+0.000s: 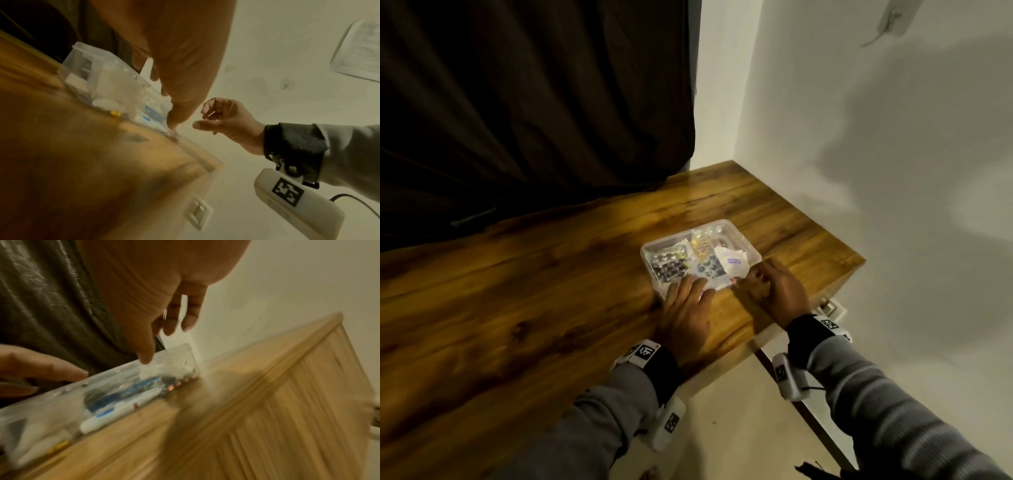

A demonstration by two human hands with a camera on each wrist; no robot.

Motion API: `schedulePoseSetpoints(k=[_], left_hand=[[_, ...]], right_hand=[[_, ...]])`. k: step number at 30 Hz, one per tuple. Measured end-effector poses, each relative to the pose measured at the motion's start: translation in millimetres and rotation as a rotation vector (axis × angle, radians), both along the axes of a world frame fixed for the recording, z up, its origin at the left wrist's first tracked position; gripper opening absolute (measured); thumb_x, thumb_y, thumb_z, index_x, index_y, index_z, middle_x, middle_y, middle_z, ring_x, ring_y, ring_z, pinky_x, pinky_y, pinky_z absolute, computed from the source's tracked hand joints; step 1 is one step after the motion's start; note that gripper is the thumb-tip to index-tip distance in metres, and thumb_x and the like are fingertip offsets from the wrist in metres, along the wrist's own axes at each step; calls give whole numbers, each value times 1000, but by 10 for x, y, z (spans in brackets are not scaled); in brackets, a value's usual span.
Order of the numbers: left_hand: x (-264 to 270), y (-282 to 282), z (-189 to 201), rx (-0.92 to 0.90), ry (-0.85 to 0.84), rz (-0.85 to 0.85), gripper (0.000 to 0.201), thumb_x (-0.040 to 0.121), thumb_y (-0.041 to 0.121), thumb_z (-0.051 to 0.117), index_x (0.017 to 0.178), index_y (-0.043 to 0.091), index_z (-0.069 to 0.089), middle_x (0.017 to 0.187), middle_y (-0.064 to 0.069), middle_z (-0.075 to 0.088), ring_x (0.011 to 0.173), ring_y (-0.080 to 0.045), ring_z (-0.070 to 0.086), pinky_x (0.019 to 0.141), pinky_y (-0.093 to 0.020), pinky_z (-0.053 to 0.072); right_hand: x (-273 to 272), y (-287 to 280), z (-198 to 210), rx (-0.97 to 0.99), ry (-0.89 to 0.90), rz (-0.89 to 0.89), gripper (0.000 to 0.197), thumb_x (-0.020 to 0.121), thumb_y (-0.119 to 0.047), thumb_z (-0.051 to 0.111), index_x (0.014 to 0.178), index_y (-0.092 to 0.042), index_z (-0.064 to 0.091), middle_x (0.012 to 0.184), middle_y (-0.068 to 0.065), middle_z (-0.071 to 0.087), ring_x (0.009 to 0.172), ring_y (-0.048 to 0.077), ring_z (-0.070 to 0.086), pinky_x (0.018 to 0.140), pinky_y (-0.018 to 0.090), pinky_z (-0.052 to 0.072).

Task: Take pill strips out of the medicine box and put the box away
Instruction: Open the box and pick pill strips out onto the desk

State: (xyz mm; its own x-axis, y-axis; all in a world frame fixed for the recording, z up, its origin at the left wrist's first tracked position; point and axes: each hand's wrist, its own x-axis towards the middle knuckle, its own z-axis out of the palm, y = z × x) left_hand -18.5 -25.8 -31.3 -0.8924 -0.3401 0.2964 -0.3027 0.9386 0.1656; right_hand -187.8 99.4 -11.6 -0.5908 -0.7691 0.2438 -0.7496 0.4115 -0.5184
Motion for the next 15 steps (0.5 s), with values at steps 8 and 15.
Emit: schedulePoseSetpoints(k=[8,15], left_hand=[[-222,-992,160,90,-301,17,78,83,43,58,145,22,14,157,-4,14,145,-24,11,118,-47,12],[-211,-1733,167,152,-245,32,74,84,26,61,144,32,17,155,-4,19,142,-27,16,113,-44,26]], right_hand=[[-350,-710,119,451,158,100,72,76,-42,73,140,-33,41,152,3,35,136,28,37,106,43,39],[13,-1215,17,495,278,13,68,85,-54,54,144,-25,35,151,6,38,131,33,42,97,42,45]])
